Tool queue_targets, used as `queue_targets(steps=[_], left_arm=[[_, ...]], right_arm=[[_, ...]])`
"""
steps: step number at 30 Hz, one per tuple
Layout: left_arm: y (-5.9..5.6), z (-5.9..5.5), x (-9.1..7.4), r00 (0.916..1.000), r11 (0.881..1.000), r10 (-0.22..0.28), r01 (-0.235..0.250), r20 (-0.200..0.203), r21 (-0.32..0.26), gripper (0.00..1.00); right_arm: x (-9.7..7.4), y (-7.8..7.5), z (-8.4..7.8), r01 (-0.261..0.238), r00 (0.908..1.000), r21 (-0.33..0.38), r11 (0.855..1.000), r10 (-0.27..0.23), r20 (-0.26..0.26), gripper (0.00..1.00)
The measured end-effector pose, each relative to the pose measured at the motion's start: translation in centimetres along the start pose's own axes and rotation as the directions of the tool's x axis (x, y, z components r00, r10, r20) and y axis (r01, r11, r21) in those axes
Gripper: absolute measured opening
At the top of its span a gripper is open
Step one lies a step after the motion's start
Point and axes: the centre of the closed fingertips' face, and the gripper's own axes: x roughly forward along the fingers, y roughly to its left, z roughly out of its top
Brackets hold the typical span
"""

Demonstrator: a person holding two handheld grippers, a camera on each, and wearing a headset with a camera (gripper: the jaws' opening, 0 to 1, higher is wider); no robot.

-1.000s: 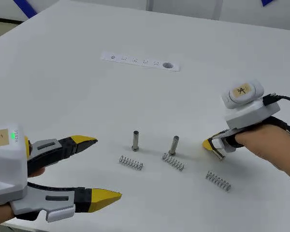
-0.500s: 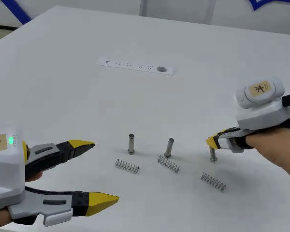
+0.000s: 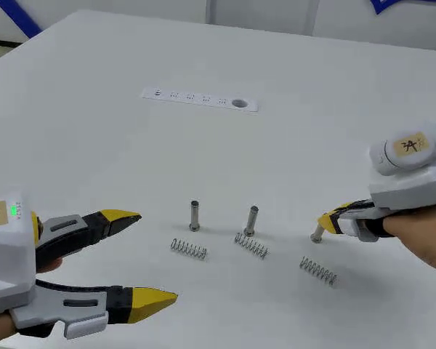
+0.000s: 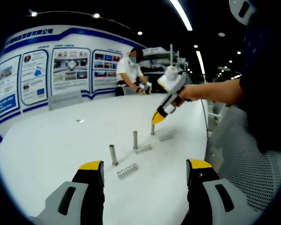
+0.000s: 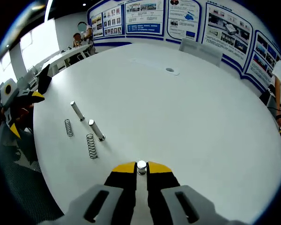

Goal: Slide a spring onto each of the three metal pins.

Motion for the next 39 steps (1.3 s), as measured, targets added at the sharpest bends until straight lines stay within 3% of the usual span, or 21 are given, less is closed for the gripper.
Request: queue_targets(steps=[12, 16, 39], left_arm=[[0.0, 0.0, 0.0, 1.0, 1.0, 0.001, -0.001, -0.002, -0.001, 0.73], [0.0, 0.0, 0.0, 1.0, 1.0, 0.002, -0.002, -0.003, -0.002, 0.73], [0.0, 0.0, 0.1, 1.0, 1.0, -0.002, 0.002, -0.005, -0.001, 0.73]], right_arm=[[-0.2, 0.1, -0.2, 0.003, 1.0, -0.016, 1.0, -0.003, -0.005, 0.09], [-0.2, 0.3, -0.1, 0.006, 0.9999, -0.046, 0.999, -0.006, 0.009, 0.09], [-1.7, 0.4, 0.4, 0.007, 0.998, -0.061, 0.998, -0.003, 0.064, 0.16]])
